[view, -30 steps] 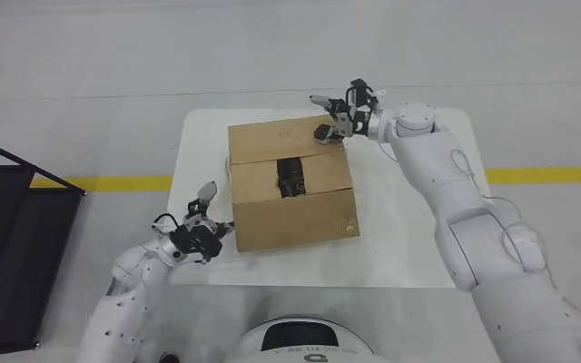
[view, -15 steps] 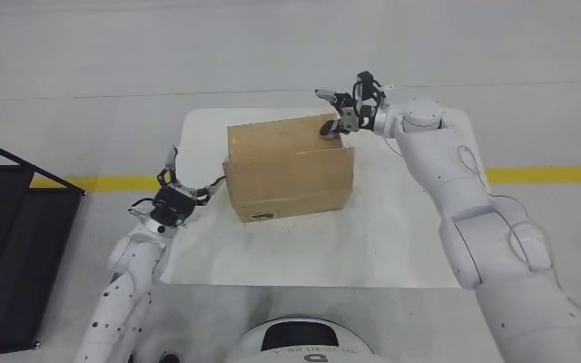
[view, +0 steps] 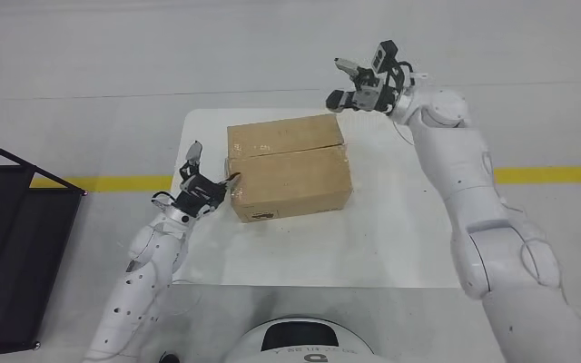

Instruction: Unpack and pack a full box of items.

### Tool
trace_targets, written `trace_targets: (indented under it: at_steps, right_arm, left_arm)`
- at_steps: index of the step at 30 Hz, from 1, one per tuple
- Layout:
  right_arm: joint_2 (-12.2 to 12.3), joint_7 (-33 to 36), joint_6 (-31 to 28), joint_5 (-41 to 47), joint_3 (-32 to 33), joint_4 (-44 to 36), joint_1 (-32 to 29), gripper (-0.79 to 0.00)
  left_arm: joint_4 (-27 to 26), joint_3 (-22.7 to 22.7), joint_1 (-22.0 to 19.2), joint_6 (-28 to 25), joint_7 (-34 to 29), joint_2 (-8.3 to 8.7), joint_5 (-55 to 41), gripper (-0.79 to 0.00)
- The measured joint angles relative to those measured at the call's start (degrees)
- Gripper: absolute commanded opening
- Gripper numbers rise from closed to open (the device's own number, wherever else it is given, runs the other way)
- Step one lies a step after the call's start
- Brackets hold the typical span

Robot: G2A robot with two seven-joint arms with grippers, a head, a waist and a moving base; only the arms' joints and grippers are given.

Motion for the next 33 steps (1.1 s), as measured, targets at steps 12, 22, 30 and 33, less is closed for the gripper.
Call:
trace_targets:
  at_steps: [12, 22, 30, 33]
  right_arm:
    - [3.7, 1.5, 12.1, -11.2, 1.3, -18.4, -11.9, 0.0]
    - [3.4, -1.4, 15.0, -14.9, -2.5, -15.4, -9.8, 0.0]
    - [3.0, -1.3, 14.7, -15.4, -4.9, -13.7, -7.8, 0.0]
    - [2.8, -1.4, 14.5, -15.3, -5.7, -12.8, -7.2, 0.0]
  left_arm:
    - [0.1, -0.4, 0.2, 1.4, 0.1, -0.2, -4.7, 0.0]
    - [-0.3, -8.2, 4.7, 6.1, 2.5, 0.8, -4.3, 0.0]
    - [6.1, -8.4, 7.5, 14.2, 9.3, 1.52, 10.7, 0.0]
    - [7.0, -6.9, 6.7, 14.3, 9.2, 1.29, 10.4, 0.0]
